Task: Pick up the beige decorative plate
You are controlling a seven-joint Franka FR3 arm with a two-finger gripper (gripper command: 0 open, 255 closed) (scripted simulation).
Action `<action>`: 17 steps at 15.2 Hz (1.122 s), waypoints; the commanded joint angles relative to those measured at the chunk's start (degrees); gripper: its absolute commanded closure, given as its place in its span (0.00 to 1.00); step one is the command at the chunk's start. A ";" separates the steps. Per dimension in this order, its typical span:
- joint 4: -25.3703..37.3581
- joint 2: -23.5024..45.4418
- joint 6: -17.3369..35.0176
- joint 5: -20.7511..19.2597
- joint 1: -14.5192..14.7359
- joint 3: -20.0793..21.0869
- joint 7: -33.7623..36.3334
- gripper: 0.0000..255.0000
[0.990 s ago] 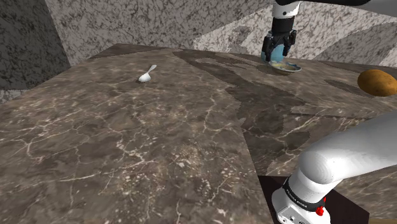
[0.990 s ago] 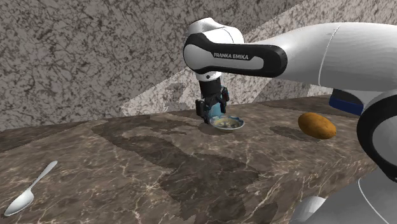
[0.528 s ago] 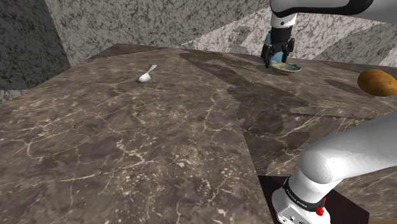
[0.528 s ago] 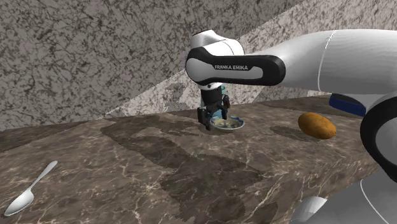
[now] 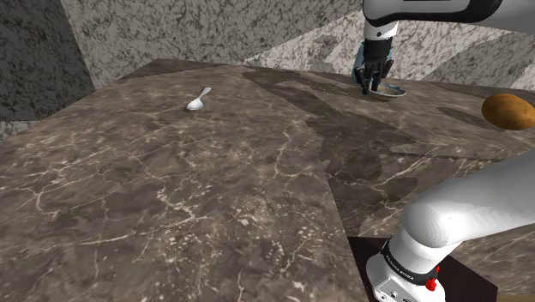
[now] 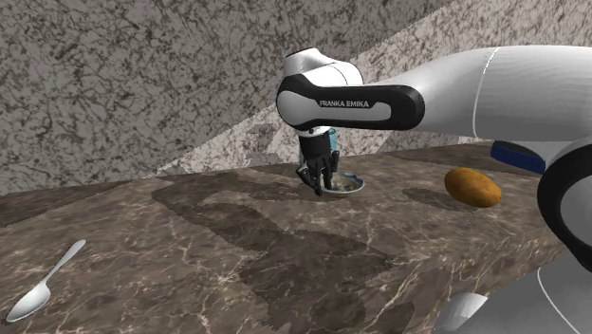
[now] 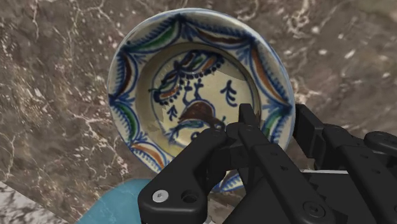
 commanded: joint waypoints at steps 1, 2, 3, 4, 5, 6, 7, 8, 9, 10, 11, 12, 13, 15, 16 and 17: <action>-0.04 0.04 0.00 0.03 0.01 0.00 0.00 1.00; -0.01 0.06 0.00 0.03 0.01 0.00 0.00 1.00; -0.01 0.06 0.01 0.03 0.01 0.00 0.00 1.00; -0.18 0.00 0.11 0.01 0.00 -0.03 -0.01 1.00; 0.74 0.18 -0.62 0.05 0.00 0.02 -0.17 1.00; 1.67 0.36 -1.34 0.08 0.01 0.06 -0.34 1.00; 2.63 0.58 -2.07 0.11 0.01 0.11 -0.51 1.00; 3.59 0.80 -2.80 0.14 0.02 0.16 -0.68 1.00; 4.57 1.03 -3.53 0.17 0.02 0.20 -0.85 1.00; 5.56 1.27 -4.26 0.20 0.03 0.25 -1.02 1.00; 6.56 1.52 -4.99 0.22 0.03 0.29 -1.19 1.00; 7.58 1.79 -5.72 0.24 0.03 0.33 -1.37 1.00; 8.61 2.07 -6.46 0.26 0.04 0.37 -1.55 1.00; 10.72 2.66 -7.93 0.30 0.04 0.45 -1.90 1.00; 11.80 2.98 -8.68 0.31 0.04 0.49 -2.09 1.00; 12.90 3.31 -9.42 0.32 0.04 0.53 -2.27 1.00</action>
